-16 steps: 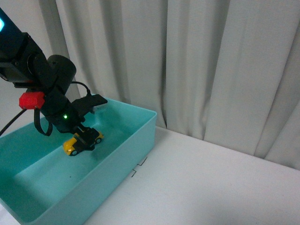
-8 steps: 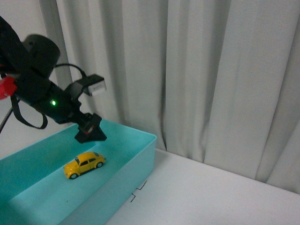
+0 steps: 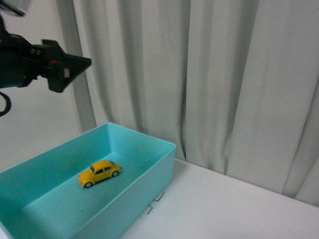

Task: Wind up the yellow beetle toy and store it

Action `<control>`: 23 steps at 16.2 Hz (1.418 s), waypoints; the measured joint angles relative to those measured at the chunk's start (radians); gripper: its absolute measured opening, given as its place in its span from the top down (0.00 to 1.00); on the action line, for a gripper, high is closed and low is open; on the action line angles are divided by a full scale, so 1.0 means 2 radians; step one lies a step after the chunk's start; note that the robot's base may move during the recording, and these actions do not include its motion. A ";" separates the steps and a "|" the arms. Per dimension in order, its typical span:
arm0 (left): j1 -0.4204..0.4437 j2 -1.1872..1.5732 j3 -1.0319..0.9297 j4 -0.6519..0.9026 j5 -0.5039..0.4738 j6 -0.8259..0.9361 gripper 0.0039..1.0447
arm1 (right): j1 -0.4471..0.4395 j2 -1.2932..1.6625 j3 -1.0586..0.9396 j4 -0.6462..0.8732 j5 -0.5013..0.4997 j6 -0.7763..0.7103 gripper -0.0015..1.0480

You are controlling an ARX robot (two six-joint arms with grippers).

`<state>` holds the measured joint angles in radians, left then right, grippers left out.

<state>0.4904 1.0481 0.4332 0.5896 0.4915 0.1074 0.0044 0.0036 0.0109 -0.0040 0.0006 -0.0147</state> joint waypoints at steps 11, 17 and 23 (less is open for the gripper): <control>-0.174 -0.246 -0.172 -0.062 -0.173 -0.050 0.99 | 0.000 0.000 0.000 0.000 0.000 0.000 0.06; -0.244 -0.334 -0.201 -0.112 -0.246 -0.051 0.99 | 0.000 0.000 0.000 0.000 0.000 0.000 0.06; -0.245 -0.401 -0.212 -0.172 -0.246 -0.051 0.99 | 0.000 0.000 0.000 0.000 0.000 0.000 0.06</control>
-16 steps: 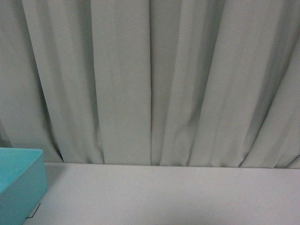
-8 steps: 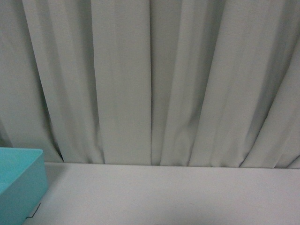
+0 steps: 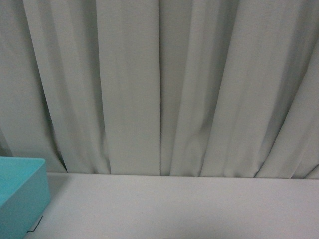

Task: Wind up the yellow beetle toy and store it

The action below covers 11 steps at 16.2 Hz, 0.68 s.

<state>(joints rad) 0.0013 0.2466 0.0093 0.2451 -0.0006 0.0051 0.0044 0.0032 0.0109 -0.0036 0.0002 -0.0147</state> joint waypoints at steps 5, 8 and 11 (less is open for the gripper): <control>0.000 -0.062 0.001 -0.075 0.000 0.000 0.99 | 0.000 0.000 0.000 0.000 0.000 0.000 0.06; 0.000 -0.122 0.000 -0.128 0.001 0.000 0.99 | 0.000 0.000 0.000 0.000 0.000 0.000 0.06; 0.000 -0.122 0.000 -0.125 0.000 -0.001 0.87 | 0.000 0.000 0.000 0.000 0.000 0.000 0.06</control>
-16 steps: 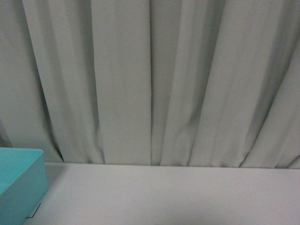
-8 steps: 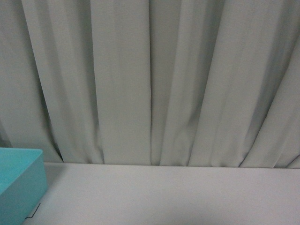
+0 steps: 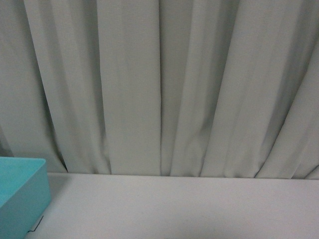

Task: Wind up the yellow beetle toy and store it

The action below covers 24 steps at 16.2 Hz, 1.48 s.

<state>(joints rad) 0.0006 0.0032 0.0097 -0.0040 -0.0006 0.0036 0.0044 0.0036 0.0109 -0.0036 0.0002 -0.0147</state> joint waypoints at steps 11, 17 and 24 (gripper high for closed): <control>0.000 0.000 0.000 0.000 0.000 0.000 0.06 | 0.000 0.000 0.000 0.000 0.000 0.000 0.06; 0.000 0.000 0.000 -0.001 0.000 0.000 0.06 | 0.000 0.000 0.000 -0.002 0.000 0.000 0.06; 0.000 0.000 0.000 0.002 0.000 0.000 0.06 | 0.000 0.000 0.000 0.001 0.000 0.000 0.06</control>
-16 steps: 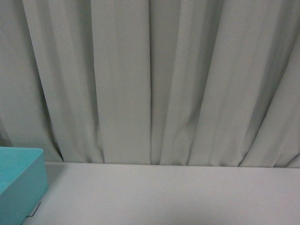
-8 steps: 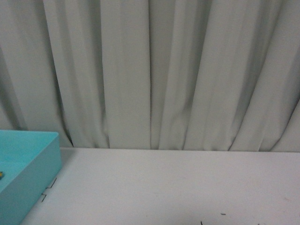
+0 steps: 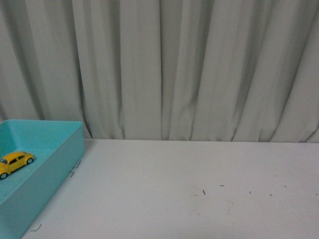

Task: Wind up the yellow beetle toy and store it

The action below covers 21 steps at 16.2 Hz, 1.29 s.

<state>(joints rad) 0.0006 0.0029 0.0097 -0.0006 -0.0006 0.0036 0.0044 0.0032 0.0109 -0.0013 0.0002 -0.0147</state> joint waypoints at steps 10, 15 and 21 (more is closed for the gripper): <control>0.000 0.000 0.000 -0.001 0.000 0.000 0.06 | 0.000 0.000 0.000 -0.001 0.000 0.000 0.06; 0.000 0.000 0.000 -0.001 0.000 0.000 0.06 | 0.000 0.000 0.000 -0.001 0.000 0.000 0.06; 0.000 0.000 0.000 -0.001 0.000 0.000 0.06 | 0.000 0.000 0.000 -0.001 0.000 0.000 0.06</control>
<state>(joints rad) 0.0006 0.0029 0.0097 -0.0032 -0.0006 0.0036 0.0044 0.0032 0.0109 -0.0036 0.0002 -0.0147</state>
